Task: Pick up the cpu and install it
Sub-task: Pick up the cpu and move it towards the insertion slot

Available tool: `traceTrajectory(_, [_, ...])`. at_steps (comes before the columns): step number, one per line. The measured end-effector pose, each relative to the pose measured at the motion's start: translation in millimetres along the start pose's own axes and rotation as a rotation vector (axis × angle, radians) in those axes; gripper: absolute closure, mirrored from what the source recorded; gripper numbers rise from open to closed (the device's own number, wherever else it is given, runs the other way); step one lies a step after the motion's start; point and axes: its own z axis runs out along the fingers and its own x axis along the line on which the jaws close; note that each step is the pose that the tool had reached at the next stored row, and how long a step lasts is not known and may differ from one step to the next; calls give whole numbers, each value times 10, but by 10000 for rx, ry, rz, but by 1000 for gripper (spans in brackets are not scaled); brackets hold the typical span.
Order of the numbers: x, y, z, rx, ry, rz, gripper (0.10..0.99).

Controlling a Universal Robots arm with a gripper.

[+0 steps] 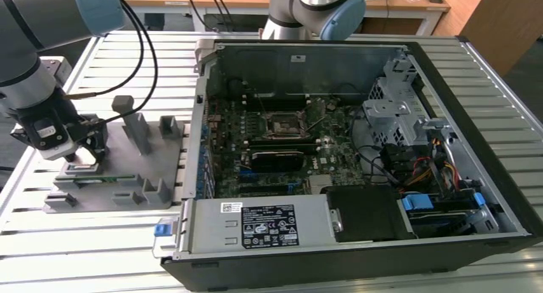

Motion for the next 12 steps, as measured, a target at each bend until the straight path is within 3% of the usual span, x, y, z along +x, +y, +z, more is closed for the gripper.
traceTrajectory(1, [0,0,0,1,2,-1,549])
traceTrajectory(6, [0,1,-5,-2,-4,-3,549])
traceTrajectory(12, [2,5,-97,-1,-2,-2,549])
